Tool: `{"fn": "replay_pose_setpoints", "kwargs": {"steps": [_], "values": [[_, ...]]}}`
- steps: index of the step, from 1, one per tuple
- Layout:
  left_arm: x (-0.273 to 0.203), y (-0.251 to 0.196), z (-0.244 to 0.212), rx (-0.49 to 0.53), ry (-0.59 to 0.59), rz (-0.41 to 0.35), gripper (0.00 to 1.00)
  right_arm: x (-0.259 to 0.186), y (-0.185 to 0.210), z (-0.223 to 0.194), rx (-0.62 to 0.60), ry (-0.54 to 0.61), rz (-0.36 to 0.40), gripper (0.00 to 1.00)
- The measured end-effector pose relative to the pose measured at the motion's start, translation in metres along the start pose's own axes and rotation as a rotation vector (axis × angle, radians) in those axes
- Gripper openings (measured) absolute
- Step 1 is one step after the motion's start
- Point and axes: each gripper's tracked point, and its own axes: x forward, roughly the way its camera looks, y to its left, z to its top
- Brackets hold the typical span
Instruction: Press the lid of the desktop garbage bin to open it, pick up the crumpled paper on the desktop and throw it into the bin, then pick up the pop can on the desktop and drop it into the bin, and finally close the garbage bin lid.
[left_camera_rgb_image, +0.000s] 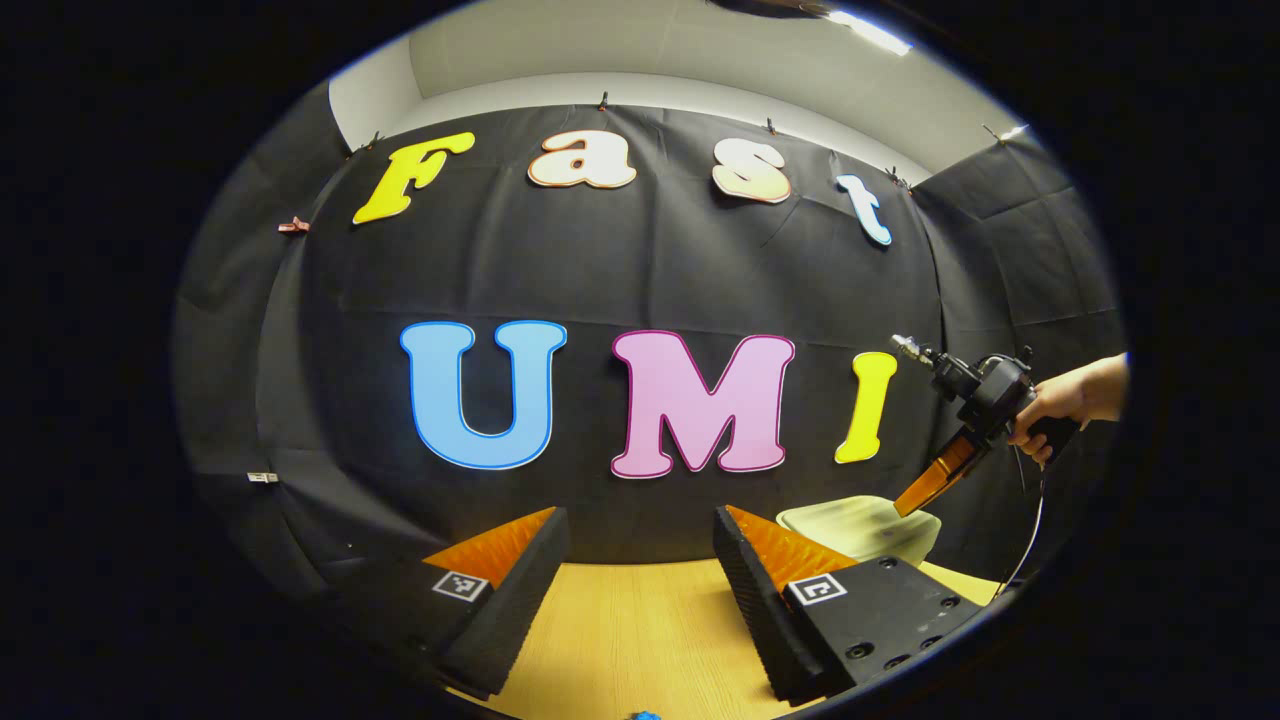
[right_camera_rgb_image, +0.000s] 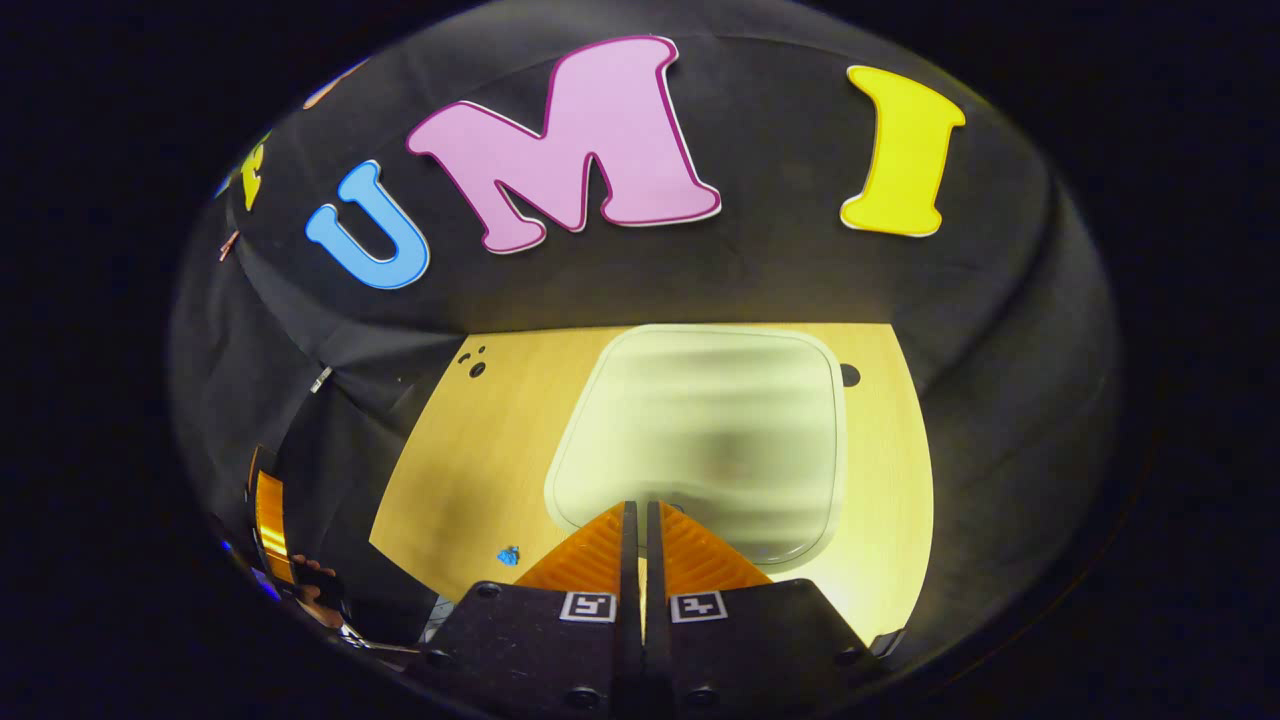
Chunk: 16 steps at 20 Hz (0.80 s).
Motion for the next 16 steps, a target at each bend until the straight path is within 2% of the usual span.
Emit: {"fn": "replay_pose_setpoints", "kwargs": {"steps": [4,12,16], "values": [[-0.002,0.003,-0.003,-0.008,0.008,0.007,0.93,0.010,-0.005,0.001,0.002,0.052,0.003,0.05],[-0.005,0.003,-0.007,-0.015,0.011,0.009,0.93,0.028,-0.016,-0.008,-0.067,0.137,-0.050,0.05],[-0.003,0.006,-0.009,-0.009,0.017,0.010,0.93,0.032,-0.013,-0.010,-0.091,0.156,-0.037,0.05]]}}
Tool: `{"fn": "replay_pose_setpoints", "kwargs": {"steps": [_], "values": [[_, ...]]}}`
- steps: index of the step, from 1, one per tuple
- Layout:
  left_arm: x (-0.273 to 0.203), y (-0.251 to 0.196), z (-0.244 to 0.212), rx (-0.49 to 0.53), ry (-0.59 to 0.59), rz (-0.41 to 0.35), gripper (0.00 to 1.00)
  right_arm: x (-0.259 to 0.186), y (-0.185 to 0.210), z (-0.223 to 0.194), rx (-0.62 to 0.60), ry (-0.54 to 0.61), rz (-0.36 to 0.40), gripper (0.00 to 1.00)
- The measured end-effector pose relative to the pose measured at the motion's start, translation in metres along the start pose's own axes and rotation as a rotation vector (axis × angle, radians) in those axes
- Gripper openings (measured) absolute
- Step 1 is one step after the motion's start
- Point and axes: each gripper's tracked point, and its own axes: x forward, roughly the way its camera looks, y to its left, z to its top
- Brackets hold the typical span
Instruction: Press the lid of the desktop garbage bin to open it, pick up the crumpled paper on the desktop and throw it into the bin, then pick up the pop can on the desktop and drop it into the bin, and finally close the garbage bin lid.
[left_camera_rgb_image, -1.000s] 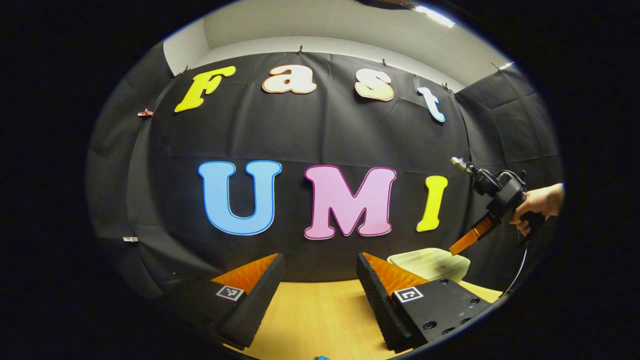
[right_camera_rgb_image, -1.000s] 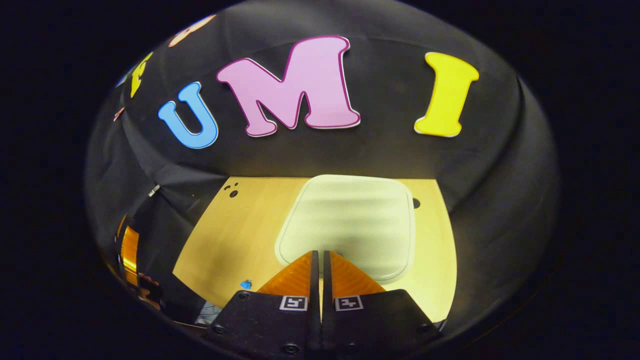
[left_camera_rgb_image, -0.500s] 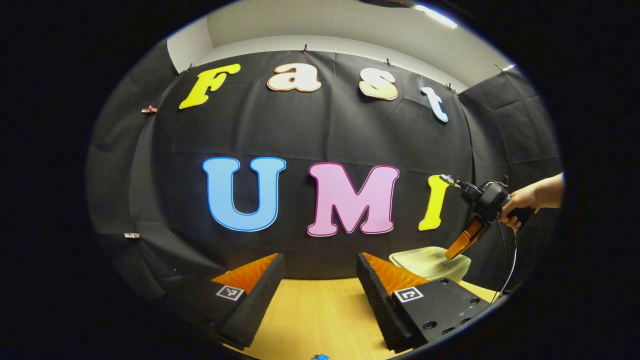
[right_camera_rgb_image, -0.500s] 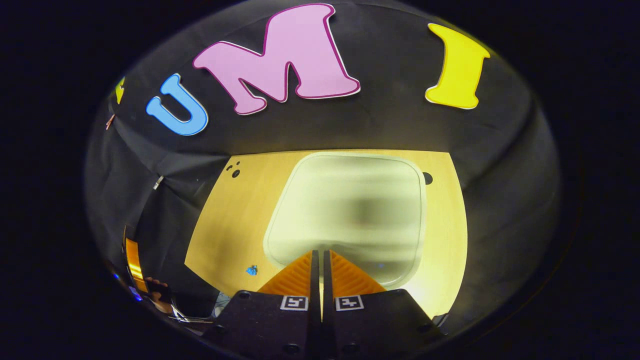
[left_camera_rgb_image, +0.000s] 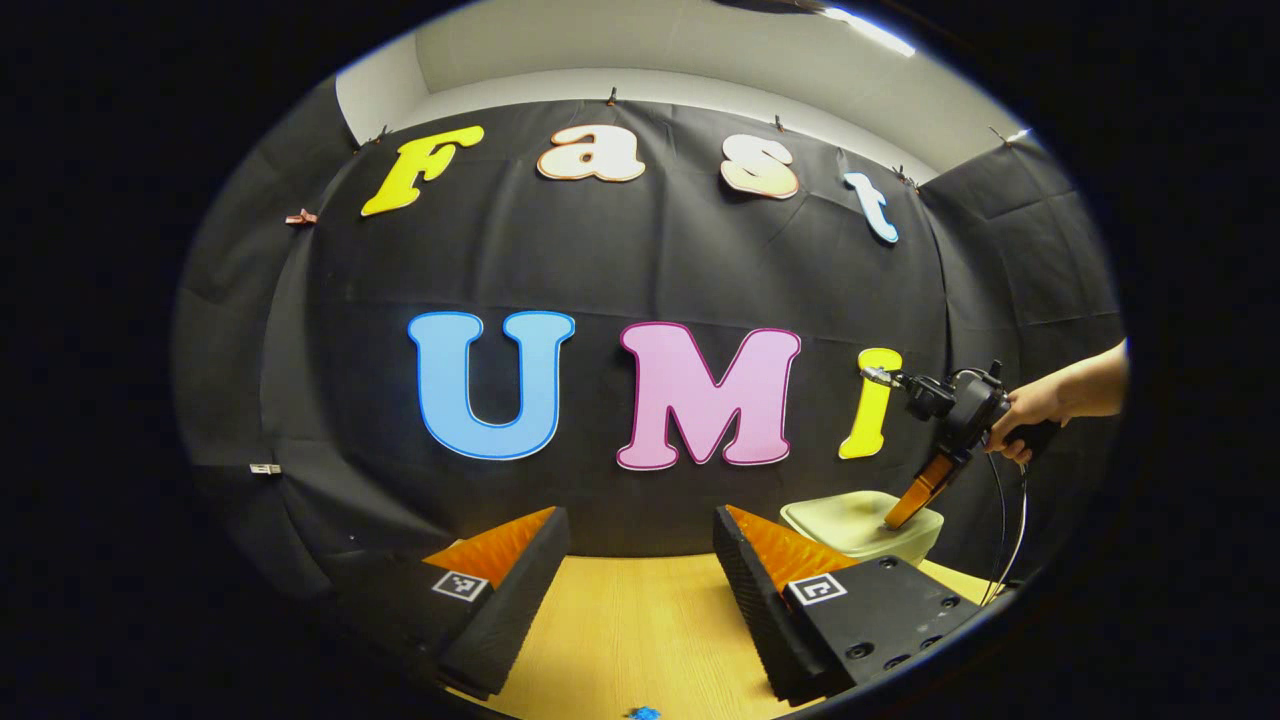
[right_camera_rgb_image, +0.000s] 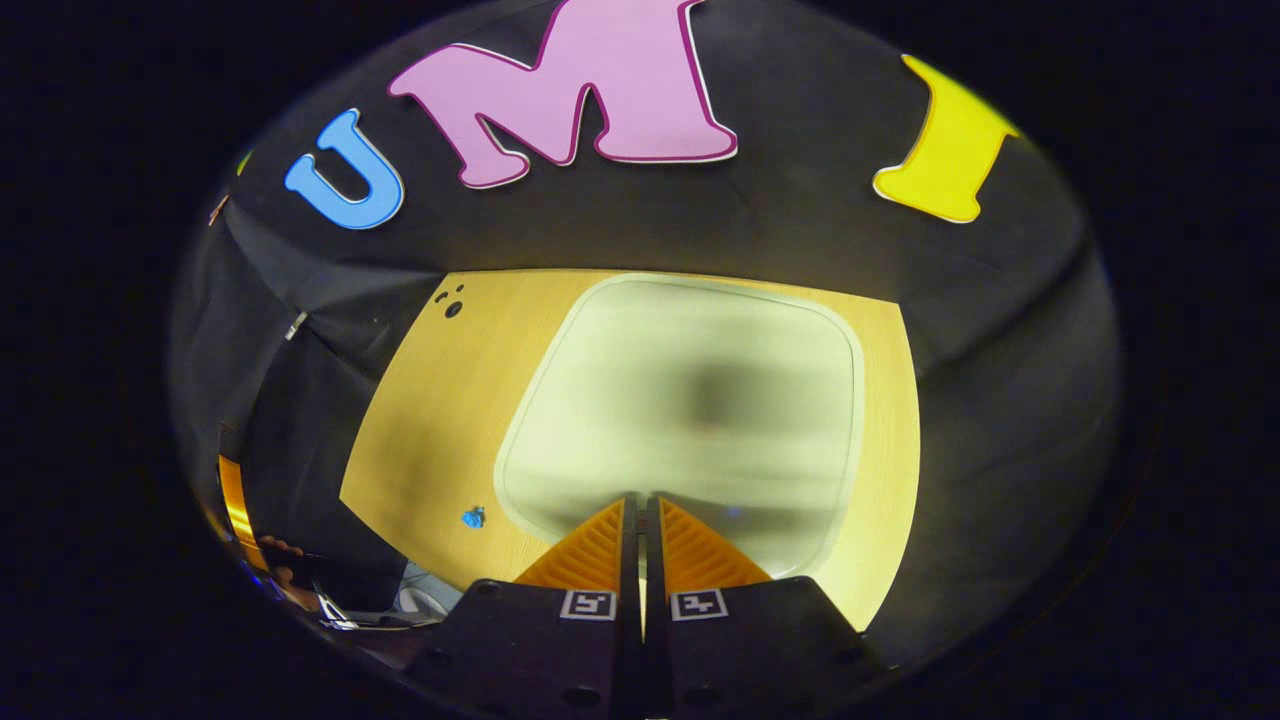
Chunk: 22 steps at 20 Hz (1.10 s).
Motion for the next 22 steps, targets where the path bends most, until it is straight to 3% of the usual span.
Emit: {"fn": "replay_pose_setpoints", "kwargs": {"steps": [7,19,22], "values": [[0.003,-0.003,0.000,-0.002,0.000,-0.007,0.93,0.000,0.001,0.001,-0.075,-0.018,-0.023,0.06],[0.010,-0.017,0.005,0.025,-0.007,-0.049,0.93,-0.060,0.043,0.024,-0.031,-0.270,0.103,0.05],[0.010,-0.018,0.002,0.024,0.000,-0.052,0.93,-0.072,0.044,0.024,-0.059,-0.343,0.082,0.05]]}}
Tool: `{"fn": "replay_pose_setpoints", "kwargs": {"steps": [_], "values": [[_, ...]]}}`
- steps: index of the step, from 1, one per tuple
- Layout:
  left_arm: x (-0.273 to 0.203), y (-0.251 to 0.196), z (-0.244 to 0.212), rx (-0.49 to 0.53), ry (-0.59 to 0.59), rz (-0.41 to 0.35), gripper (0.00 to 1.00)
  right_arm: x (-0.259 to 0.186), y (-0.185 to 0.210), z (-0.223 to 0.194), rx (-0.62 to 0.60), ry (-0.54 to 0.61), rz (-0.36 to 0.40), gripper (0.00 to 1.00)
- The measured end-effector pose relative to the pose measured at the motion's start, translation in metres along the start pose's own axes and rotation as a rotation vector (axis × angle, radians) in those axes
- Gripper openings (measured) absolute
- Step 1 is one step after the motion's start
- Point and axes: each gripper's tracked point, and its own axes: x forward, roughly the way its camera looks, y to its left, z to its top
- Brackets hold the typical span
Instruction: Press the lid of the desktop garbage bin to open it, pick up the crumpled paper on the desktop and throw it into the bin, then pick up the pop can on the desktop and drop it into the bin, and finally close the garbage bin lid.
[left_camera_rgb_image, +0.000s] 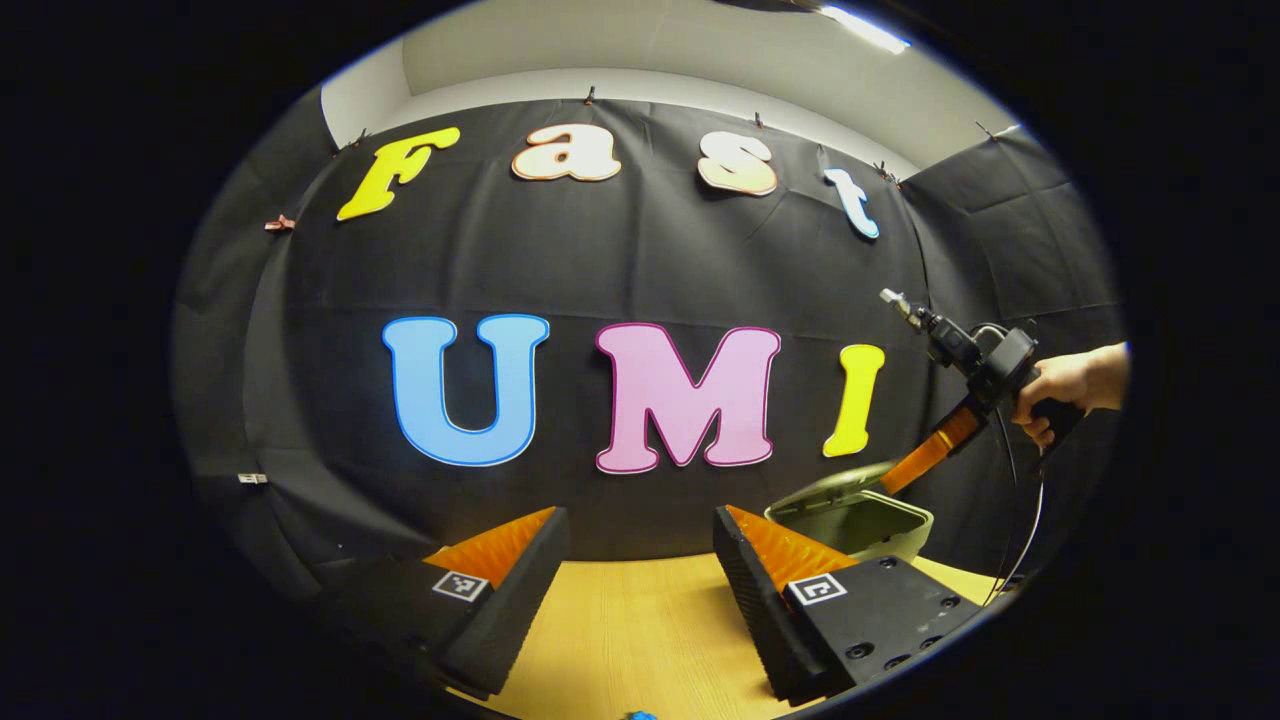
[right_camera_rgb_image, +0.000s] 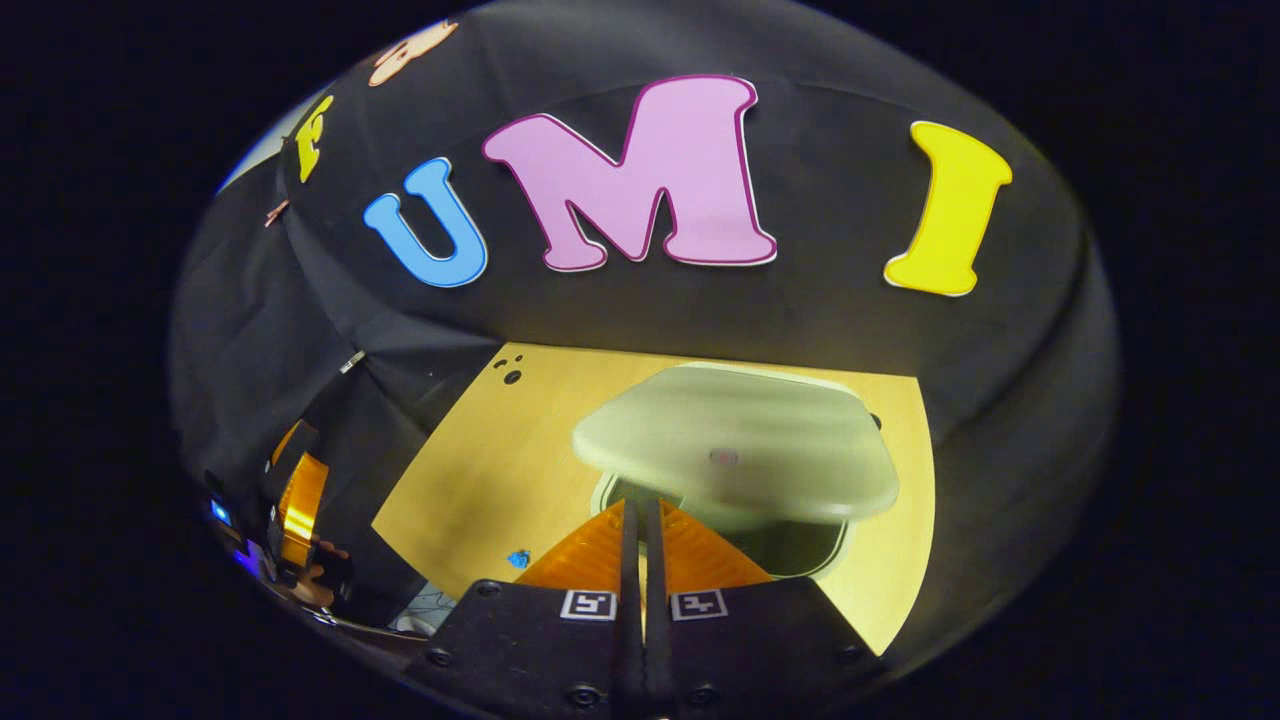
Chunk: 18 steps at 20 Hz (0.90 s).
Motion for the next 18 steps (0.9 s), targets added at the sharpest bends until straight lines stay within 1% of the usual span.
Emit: {"fn": "replay_pose_setpoints", "kwargs": {"steps": [5,9,12,15,18], "values": [[0.000,0.002,-0.005,-0.002,0.014,0.003,0.93,-0.015,0.008,0.010,-0.052,-0.160,-0.028,0.05],[0.000,0.004,-0.017,0.001,0.043,-0.004,0.93,-0.022,0.015,-0.003,-0.087,-0.189,-0.051,0.05],[-0.006,0.007,-0.036,-0.032,0.078,-0.016,0.93,-0.026,0.033,-0.011,-0.101,-0.241,-0.031,0.05],[-0.012,0.011,-0.057,-0.071,0.119,-0.032,0.93,-0.031,0.050,-0.018,-0.148,-0.298,-0.014,0.05],[-0.019,0.014,-0.088,-0.074,0.174,-0.044,0.93,-0.035,0.064,-0.026,-0.175,-0.321,-0.006,0.06]]}}
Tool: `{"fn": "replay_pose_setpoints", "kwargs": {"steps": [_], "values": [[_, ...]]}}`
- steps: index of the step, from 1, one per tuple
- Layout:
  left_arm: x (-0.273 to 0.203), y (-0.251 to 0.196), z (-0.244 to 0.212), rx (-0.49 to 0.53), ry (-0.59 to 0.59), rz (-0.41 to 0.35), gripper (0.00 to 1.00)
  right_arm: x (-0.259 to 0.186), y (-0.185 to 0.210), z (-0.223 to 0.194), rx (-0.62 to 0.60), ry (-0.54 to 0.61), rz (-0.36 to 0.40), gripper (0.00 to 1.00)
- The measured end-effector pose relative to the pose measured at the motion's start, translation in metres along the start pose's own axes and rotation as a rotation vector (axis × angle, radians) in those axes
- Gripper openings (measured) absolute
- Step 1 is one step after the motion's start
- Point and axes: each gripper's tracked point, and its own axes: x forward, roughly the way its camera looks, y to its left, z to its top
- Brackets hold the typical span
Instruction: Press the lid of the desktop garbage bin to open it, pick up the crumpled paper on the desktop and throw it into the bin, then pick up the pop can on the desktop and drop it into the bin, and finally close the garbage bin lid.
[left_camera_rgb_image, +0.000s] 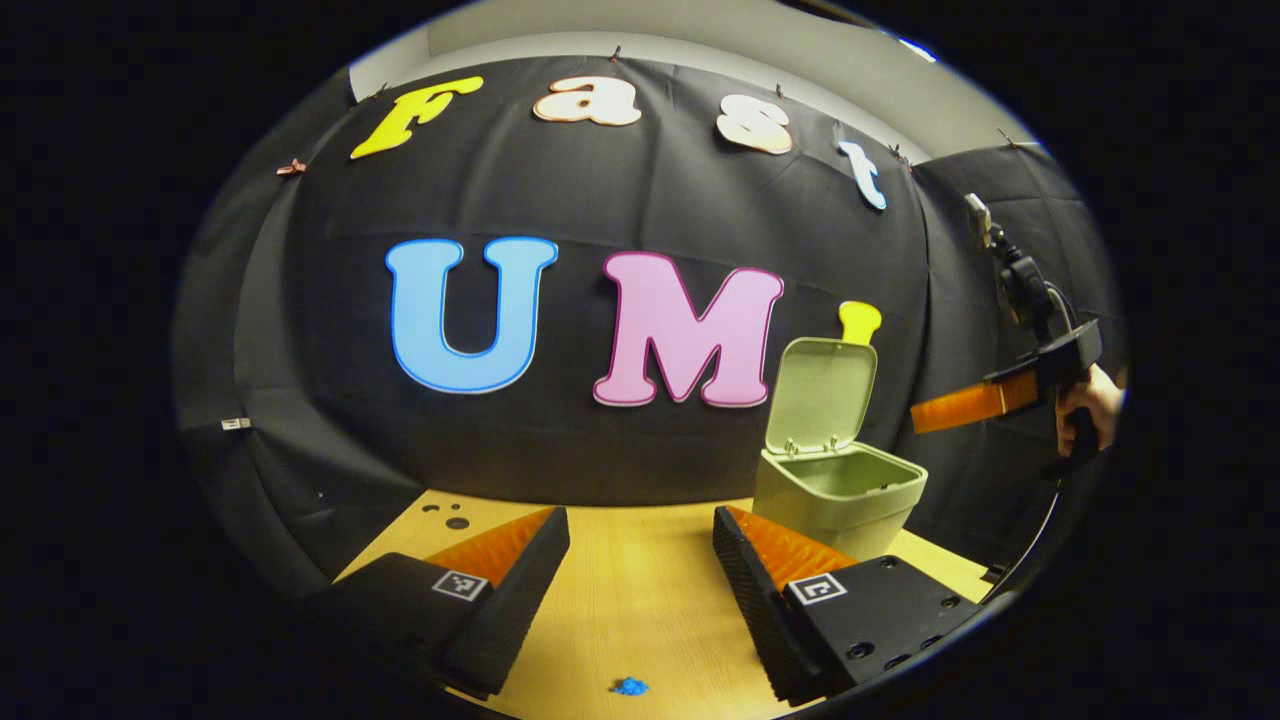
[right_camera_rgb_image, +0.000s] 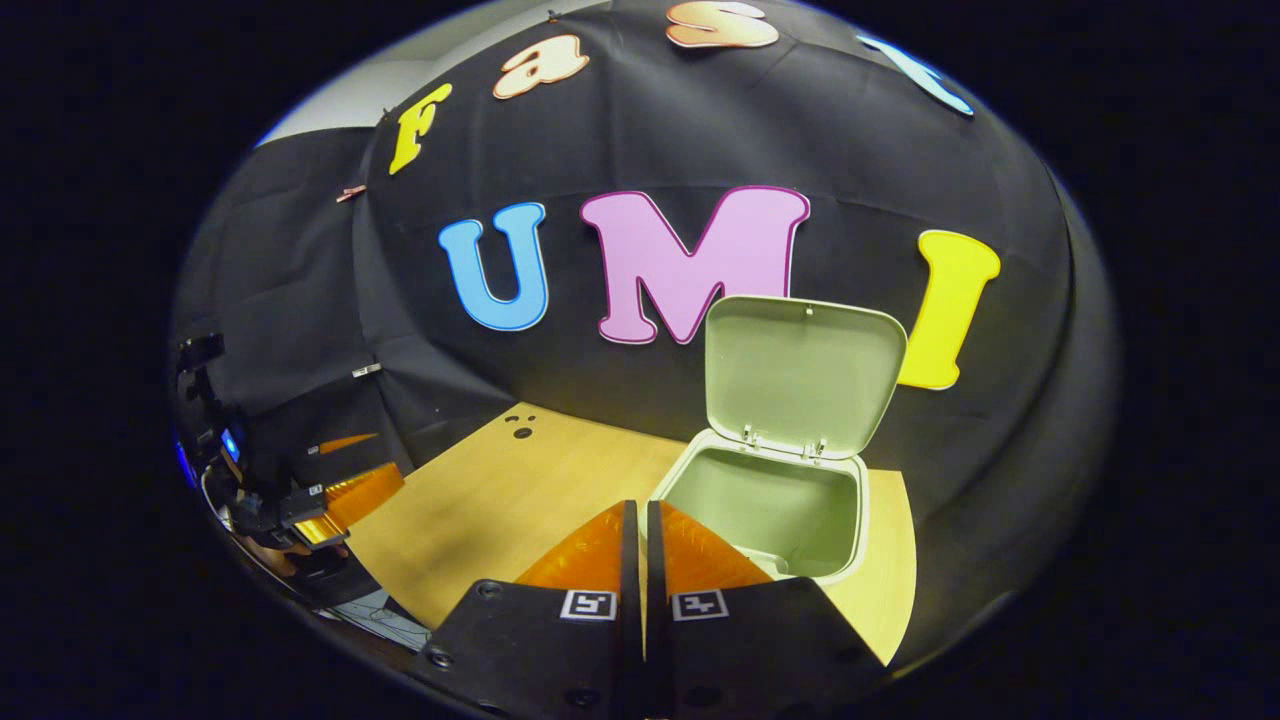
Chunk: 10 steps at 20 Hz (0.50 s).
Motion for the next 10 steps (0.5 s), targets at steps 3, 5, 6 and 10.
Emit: {"fn": "replay_pose_setpoints", "kwargs": {"steps": [3,5,6,10], "values": [[0.002,0.004,-0.042,-0.009,0.093,-0.013,0.93,-0.001,0.013,-0.009,0.009,0.003,0.013,0.06],[0.003,0.007,-0.077,-0.017,0.172,-0.016,0.94,-0.004,0.022,-0.012,0.007,-0.006,0.023,0.06],[0.002,0.009,-0.094,-0.020,0.208,-0.010,0.93,-0.004,0.025,-0.012,0.003,-0.013,0.024,0.06],[0.011,0.008,-0.157,-0.040,0.357,-0.015,0.94,-0.009,0.031,-0.020,0.007,-0.004,0.027,0.06]]}}
